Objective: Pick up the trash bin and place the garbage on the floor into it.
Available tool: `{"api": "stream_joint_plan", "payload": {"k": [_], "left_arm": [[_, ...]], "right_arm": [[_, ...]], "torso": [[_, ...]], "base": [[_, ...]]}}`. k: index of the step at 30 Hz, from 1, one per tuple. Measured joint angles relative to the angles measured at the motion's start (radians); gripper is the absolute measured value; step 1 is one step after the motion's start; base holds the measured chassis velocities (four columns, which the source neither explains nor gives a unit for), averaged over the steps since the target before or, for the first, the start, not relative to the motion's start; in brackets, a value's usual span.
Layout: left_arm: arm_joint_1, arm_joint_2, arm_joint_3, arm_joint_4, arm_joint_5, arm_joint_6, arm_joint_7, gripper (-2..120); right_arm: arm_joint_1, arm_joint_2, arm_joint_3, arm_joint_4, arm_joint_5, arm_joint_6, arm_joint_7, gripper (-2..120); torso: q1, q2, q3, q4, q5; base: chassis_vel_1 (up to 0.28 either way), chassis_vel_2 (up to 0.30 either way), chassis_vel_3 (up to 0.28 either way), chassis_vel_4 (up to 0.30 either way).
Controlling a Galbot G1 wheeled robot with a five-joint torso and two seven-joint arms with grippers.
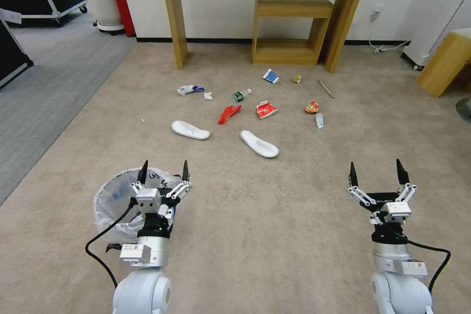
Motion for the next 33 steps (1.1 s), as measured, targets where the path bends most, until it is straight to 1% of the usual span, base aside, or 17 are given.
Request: {"api": "stream_joint_plan", "payload": {"k": [25, 31, 33], "left_arm": [[0.002, 0.001, 0.001, -0.003, -0.014, -0.002, 0.003, 100], [0.005, 0.002, 0.001, -0.005, -0.023, -0.003, 0.007, 100], [0.010, 0.003, 0.000, -0.009, -0.036, -0.007, 0.017, 100]], "right_arm": [[0.006, 0.004, 0.002, -0.005, -0.006, 0.014, -0.007, 100], [0.005, 0.006, -0.005, 0.000, -0.004, 0.021, -0.007, 100], [0.005, 0.007, -0.005, 0.001, -0.007, 0.025, -0.007, 100]], "torso": [[0.000, 0.000, 0.000, 0.0000, 0.0000], [0.000, 0.000, 0.000, 0.0000, -0.0001], [0.000, 0.000, 0.000, 0.0001, -0.0002]], "base": [[0.000, 0.000, 0.000, 0.000], [0.083, 0.062, -0.075, -0.083], [0.102, 0.098, -0.110, -0.078]]}}
